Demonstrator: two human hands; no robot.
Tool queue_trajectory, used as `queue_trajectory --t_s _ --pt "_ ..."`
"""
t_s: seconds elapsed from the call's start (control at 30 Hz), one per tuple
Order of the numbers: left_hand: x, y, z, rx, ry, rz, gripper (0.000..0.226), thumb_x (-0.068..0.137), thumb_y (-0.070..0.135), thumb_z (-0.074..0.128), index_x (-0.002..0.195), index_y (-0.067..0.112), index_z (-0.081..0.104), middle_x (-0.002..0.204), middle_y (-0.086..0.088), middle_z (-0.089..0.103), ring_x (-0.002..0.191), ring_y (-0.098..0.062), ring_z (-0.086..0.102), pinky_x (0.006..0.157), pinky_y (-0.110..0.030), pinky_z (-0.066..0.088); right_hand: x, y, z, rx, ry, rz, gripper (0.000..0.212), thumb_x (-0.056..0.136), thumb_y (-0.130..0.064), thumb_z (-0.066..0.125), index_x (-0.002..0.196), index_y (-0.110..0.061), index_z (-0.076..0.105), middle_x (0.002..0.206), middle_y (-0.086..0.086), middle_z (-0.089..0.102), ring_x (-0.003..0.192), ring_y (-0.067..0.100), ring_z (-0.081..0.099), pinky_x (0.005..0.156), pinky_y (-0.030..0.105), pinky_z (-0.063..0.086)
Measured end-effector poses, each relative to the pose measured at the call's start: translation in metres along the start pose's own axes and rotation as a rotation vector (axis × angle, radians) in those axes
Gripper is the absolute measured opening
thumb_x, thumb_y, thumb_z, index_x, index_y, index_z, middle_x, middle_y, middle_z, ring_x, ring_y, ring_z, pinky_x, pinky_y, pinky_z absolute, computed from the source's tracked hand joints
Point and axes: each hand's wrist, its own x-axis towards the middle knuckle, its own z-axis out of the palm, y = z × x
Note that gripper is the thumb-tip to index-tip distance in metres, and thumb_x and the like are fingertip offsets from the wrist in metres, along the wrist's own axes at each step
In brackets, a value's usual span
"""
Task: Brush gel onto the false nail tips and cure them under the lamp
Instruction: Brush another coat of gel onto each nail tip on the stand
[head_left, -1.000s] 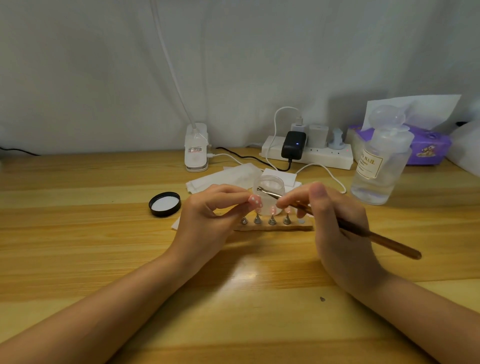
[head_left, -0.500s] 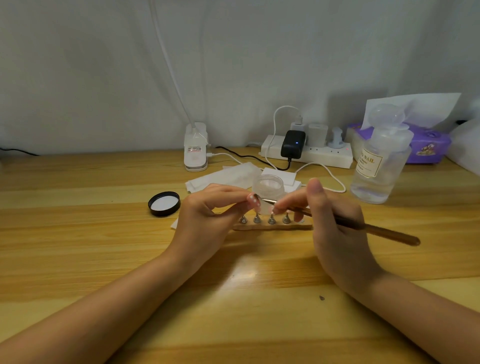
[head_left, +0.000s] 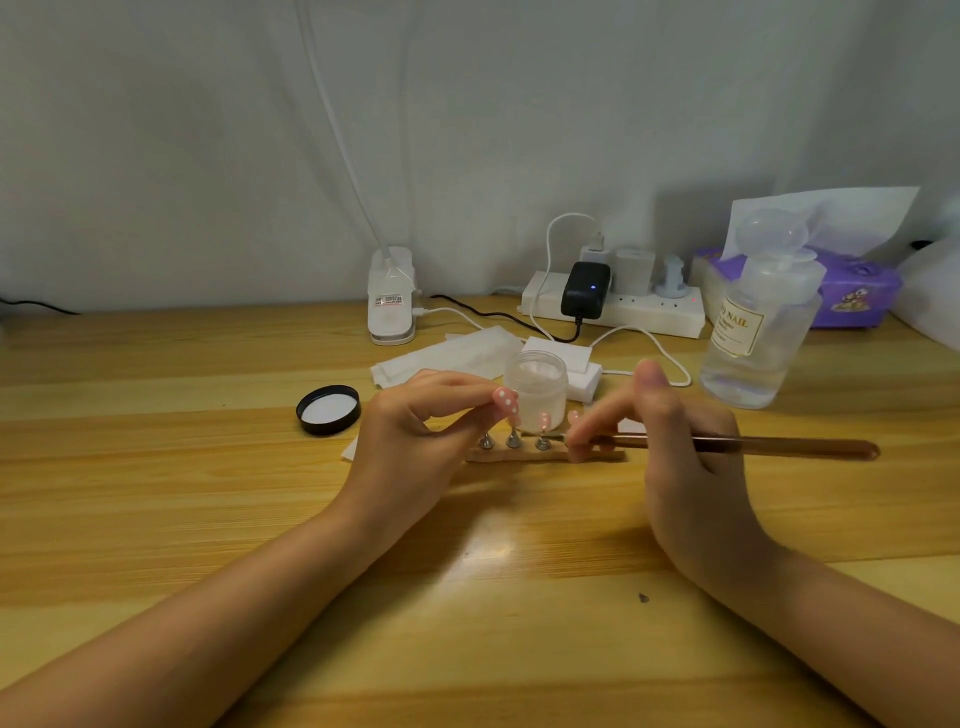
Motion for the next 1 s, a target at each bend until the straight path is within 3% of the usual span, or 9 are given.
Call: queue_trajectory --t_s 0.07,0.23,0.3,0.43,0.63,0.77,0.87,1.0 --pt "-0.0001 -0.0001 -0.0002 -0.003 0.002 -0.010 0.023 0.075 0.011 0.067 0.092 0.026 0.069 0.086 0.014 0.069 0.086 -0.006 0.063 0.078 -0.024 0.051 0.0006 0.0003 -0.0015 -0.001 0.015 -0.030 0.049 0.093 -0.028 0.027 0.064 -0.013 0.063 0.060 -0.002 0.064 0.062 0.002 0.059 0.064 0.011 0.042" --pt "-0.0002 0.0026 -0.0006 0.000 -0.017 -0.025 0.027 0.076 0.007 0.067 0.093 0.028 0.067 0.088 0.013 0.068 0.087 -0.008 0.062 0.077 -0.030 0.051 0.0030 -0.0001 0.0037 -0.178 -0.022 -0.118 0.034 0.095 -0.030 0.034 0.082 -0.022 0.064 0.078 -0.010 0.065 0.077 0.003 0.061 0.072 0.023 0.046" --pt "-0.0006 0.0037 -0.0008 0.001 -0.022 -0.031 0.022 0.075 0.015 0.066 0.095 0.026 0.068 0.087 0.012 0.068 0.087 -0.008 0.061 0.077 -0.031 0.051 0.0022 -0.0001 0.0040 -0.195 -0.023 -0.103 0.035 0.093 -0.031 0.035 0.077 -0.024 0.065 0.074 -0.012 0.065 0.075 0.003 0.061 0.073 0.025 0.046" --pt "0.0002 0.0043 -0.0005 0.007 -0.013 -0.051 0.022 0.075 0.020 0.065 0.096 0.024 0.068 0.088 0.011 0.068 0.088 -0.010 0.061 0.077 -0.031 0.050 0.0002 0.0004 -0.0010 -0.114 0.042 -0.048 0.049 0.092 -0.031 0.030 0.061 -0.015 0.065 0.058 -0.001 0.063 0.064 0.006 0.061 0.072 0.022 0.044" --pt "-0.0002 0.0047 -0.0004 0.026 -0.026 -0.037 0.024 0.077 0.008 0.068 0.097 0.021 0.068 0.088 0.010 0.068 0.087 -0.013 0.061 0.076 -0.034 0.050 0.0042 -0.0016 0.0049 -0.210 -0.018 -0.117 0.032 0.095 -0.030 0.035 0.082 -0.024 0.064 0.077 -0.009 0.065 0.076 0.002 0.060 0.071 0.029 0.047" --pt "0.0000 0.0056 0.0005 0.013 -0.019 -0.045 0.023 0.076 0.018 0.065 0.098 0.022 0.068 0.087 0.010 0.068 0.086 -0.014 0.062 0.076 -0.037 0.051 0.0020 0.0001 0.0026 -0.179 0.015 -0.036 0.042 0.091 -0.034 0.032 0.068 -0.023 0.066 0.064 -0.007 0.065 0.070 0.006 0.062 0.075 0.042 0.045" --pt "0.0002 0.0060 0.0001 0.008 -0.019 -0.051 0.021 0.075 0.022 0.063 0.096 0.025 0.068 0.088 0.010 0.068 0.087 -0.014 0.061 0.077 -0.037 0.051 0.0008 -0.0006 -0.0008 -0.132 0.055 -0.020 0.049 0.091 -0.035 0.029 0.062 -0.018 0.065 0.058 0.001 0.063 0.064 0.009 0.061 0.073 0.038 0.044" --pt "0.0001 0.0055 0.0003 0.012 -0.020 -0.038 0.021 0.076 0.020 0.064 0.095 0.027 0.067 0.088 0.012 0.067 0.086 -0.011 0.061 0.075 -0.033 0.050 0.0031 -0.0017 0.0028 -0.183 0.010 -0.043 0.039 0.091 -0.033 0.031 0.076 -0.021 0.066 0.073 -0.009 0.066 0.074 0.004 0.061 0.073 0.033 0.044"
